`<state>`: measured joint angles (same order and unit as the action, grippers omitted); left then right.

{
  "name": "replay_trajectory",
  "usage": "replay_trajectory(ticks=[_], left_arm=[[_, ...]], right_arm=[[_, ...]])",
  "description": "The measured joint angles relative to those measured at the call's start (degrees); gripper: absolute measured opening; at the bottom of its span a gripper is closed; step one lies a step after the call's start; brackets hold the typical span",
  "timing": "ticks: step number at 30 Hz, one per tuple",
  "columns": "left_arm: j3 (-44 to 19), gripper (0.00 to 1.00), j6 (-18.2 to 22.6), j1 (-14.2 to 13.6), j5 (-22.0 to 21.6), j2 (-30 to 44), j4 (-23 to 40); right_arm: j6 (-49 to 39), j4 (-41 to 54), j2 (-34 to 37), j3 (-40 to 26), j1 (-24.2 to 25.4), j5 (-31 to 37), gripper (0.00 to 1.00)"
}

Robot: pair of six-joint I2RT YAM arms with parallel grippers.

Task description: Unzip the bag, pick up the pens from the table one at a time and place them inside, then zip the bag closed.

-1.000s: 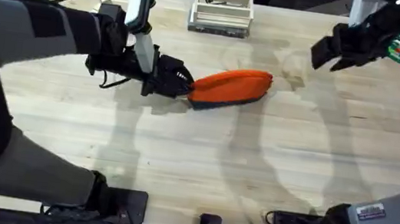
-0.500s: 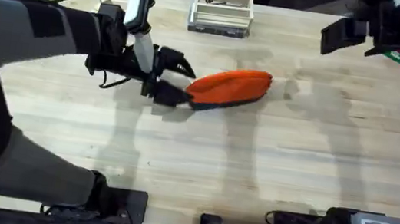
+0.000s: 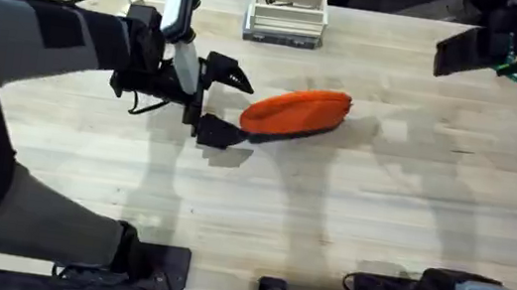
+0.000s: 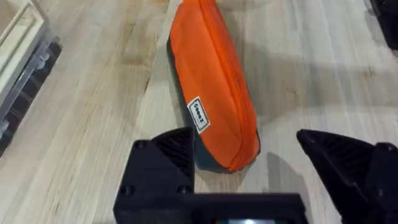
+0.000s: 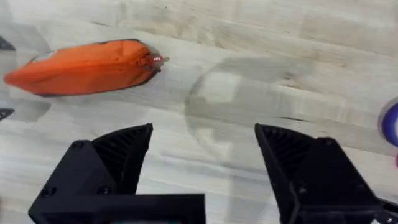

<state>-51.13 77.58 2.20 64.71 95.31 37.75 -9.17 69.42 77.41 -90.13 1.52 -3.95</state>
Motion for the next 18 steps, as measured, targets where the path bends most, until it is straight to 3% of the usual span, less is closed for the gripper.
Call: replay_trajectory(ticks=[7,13,14,18], left_arm=[[-2.5,0.992,0.0,0.0,-1.7,-0.4,5.3],[-11.6,0.992,0.0,0.0,-8.1,-6.3,16.7],[-16.5,0.992,0.0,0.0,-10.7,-9.6,22.3],[-21.3,0.992,0.0,0.0,-13.7,-12.4,29.5]], right_arm=[[-2.9,2.3,-4.4,0.0,0.0,0.0,0.998],[-3.6,2.7,-8.3,0.0,0.0,-1.8,0.998],[-3.9,2.7,-10.1,0.4,0.0,-3.1,0.998],[-4.2,2.5,-12.4,2.6,0.0,-3.9,0.998]])
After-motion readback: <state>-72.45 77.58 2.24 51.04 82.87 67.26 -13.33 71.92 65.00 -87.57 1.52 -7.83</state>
